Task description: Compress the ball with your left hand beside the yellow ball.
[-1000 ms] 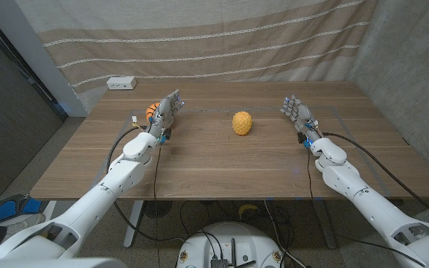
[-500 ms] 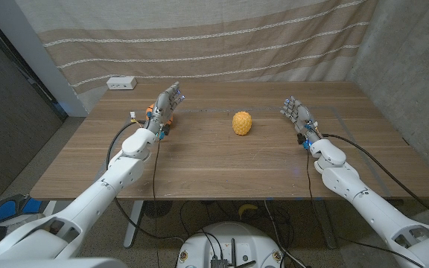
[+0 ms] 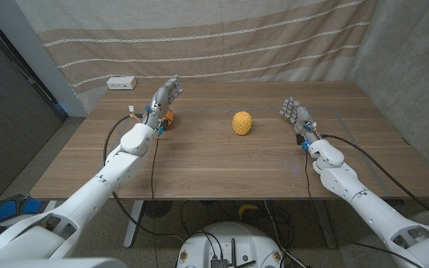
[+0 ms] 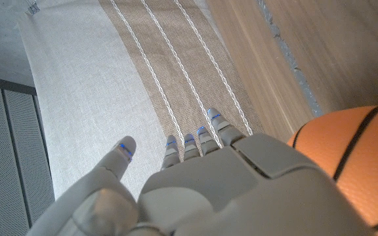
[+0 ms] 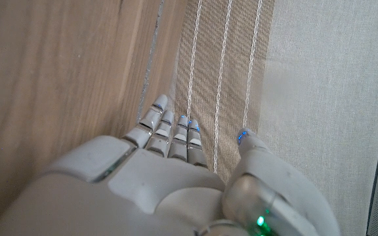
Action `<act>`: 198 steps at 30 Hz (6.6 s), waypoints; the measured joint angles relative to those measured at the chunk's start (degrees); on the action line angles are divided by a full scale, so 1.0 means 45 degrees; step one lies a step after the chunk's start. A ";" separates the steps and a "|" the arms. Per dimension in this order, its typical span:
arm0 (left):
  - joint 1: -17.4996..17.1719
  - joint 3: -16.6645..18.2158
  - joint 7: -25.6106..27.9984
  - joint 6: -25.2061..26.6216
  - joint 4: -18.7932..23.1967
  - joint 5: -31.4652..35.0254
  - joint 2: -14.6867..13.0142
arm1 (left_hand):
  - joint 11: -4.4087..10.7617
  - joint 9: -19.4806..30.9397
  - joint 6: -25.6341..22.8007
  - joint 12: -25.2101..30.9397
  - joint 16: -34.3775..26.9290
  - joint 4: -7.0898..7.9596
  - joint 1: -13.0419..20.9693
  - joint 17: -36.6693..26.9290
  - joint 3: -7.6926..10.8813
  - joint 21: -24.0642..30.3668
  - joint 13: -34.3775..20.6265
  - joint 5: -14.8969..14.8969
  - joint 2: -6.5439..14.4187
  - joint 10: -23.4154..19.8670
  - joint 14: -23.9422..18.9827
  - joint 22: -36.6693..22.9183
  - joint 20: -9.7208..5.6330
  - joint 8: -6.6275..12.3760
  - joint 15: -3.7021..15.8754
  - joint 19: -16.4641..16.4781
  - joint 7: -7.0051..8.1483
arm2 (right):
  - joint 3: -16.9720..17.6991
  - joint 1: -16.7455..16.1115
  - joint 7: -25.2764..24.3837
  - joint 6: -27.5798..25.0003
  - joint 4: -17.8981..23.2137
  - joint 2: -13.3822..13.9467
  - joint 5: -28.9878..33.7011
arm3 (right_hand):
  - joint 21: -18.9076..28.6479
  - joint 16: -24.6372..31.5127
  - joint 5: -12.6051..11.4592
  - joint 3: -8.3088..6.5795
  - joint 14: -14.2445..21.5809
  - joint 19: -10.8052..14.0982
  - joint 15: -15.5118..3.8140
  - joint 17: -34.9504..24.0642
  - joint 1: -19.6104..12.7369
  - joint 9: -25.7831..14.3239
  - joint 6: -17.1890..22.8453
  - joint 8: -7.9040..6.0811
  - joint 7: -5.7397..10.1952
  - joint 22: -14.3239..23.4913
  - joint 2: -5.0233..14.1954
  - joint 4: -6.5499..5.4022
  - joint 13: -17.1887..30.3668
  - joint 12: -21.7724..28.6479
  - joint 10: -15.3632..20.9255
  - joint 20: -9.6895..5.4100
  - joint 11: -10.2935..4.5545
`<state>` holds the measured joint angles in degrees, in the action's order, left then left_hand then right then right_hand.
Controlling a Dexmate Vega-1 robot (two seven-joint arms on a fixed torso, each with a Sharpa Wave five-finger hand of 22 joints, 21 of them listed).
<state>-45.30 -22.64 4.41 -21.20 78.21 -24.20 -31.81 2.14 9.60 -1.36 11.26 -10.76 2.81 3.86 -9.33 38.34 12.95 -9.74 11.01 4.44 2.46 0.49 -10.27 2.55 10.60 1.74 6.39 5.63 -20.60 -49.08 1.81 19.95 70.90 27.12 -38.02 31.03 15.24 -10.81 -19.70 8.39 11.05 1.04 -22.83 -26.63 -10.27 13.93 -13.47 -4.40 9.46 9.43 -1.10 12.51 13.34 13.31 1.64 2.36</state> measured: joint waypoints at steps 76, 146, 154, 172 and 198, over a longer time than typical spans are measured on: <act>-0.1400 -0.0115 0.5583 0.8734 0.5940 0.8813 -0.2934 | 0.0186 0.0002 -0.0199 0.0000 0.0137 -0.1318 0.0219 -0.0032 -0.0194 0.0000 0.0003 -0.0145 -0.0350 -0.0225 -0.0135 0.0002 -0.0023 -0.0051 -0.0001 0.0249 0.0298 | -0.0134 0.0349 0.0115 0.0233 -0.0566 -0.0339 0.0057 | -0.0399 0.0050 -0.0010 -0.0177 0.0070 0.0227 0.0067 0.0116 0.0001 -0.0012 0.0248 0.0264 0.0073 0.0064 0.0001 0.0526 -0.0055 -0.0157 0.0157 0.0044 0.0020; 0.0727 -0.1893 0.4108 1.6462 0.6415 0.7134 -0.2957 | -0.0753 0.0211 0.2486 -0.0235 0.0185 -0.2841 0.1780 -0.0149 -0.1688 -0.0345 -0.0238 0.0014 -0.3212 0.1664 0.2049 -0.0060 0.0637 0.0049 -0.1049 -0.0827 -0.1795 | -0.0204 0.0345 0.0219 0.0355 -0.0812 -0.0538 0.0004 | -0.0692 0.0097 -0.0010 -0.0228 0.0118 0.0363 0.0114 0.0111 0.0255 -0.0057 0.0382 0.0409 -0.0066 0.0061 -0.0015 0.0792 -0.0052 -0.0157 0.0385 0.0090 0.0249; 0.1188 -0.2380 0.3939 1.6438 0.5997 0.7003 -0.2855 | -0.0752 0.0210 0.2458 -0.0145 0.0124 -0.2825 0.1847 -0.0148 -0.1811 -0.0344 -0.0238 0.0105 -0.3279 0.1664 0.2049 -0.0060 0.0636 0.0049 -0.1048 -0.0826 -0.1582 | -0.0172 0.0385 0.0275 0.0417 -0.0953 -0.0580 -0.0040 | -0.0782 0.0097 -0.0010 -0.0228 0.0117 0.0362 0.0114 0.0175 0.0255 -0.0056 0.0382 0.0409 -0.0066 0.0061 -0.0015 0.0791 -0.0052 -0.0157 0.0431 0.0090 0.0202; 0.1967 -0.3264 0.3508 1.6639 0.5338 0.6982 -0.2585 | -0.0751 0.0208 0.2514 -0.0146 0.0124 -0.2844 0.2002 -0.0147 -0.2036 -0.0344 -0.0236 0.0211 -0.3325 0.1664 0.2049 -0.0059 0.0686 0.0049 -0.1047 -0.0775 -0.1176 | -0.0097 0.0396 0.0328 0.0477 -0.1109 -0.0599 -0.0125 | -0.0783 0.0097 -0.0010 -0.0263 0.0149 0.0454 0.0145 0.0173 0.0338 -0.0055 0.0451 0.0409 -0.0136 0.0061 0.0069 0.0826 -0.0052 -0.0157 0.0501 0.0182 0.0273; 0.2937 -0.4437 0.2721 1.7153 0.4363 0.6985 -0.2331 | -0.0820 0.0207 0.2502 -0.0147 0.0124 -0.2828 0.2375 -0.0146 -0.2232 -0.0288 -0.0234 0.0358 -0.3188 0.1593 0.1964 -0.0058 0.0706 0.0099 -0.1235 -0.0659 -0.0894 | -0.0077 0.0357 0.0302 0.0573 -0.1199 -0.0673 -0.0160 | -0.0979 0.0097 -0.0010 -0.0334 0.0160 0.0638 0.0157 0.0171 0.0405 -0.0055 0.0450 0.0456 -0.0135 0.0061 0.0136 0.0895 -0.0024 -0.0157 0.0551 0.0180 0.0324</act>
<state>-32.09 -42.61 16.65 55.99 97.85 7.24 -42.30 -1.55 10.53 9.90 10.60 -10.20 -9.92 14.55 -9.99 28.30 11.65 -10.79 12.62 -9.90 9.63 9.33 -10.53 5.73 11.04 -3.82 3.42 1.61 -20.95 -47.47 3.17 22.53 65.50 24.10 -38.74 26.62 15.68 -10.85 -21.20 9.11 13.92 1.75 -22.06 -24.81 -10.52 15.95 -11.42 -5.01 9.74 10.04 2.93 12.40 12.63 15.79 2.46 3.82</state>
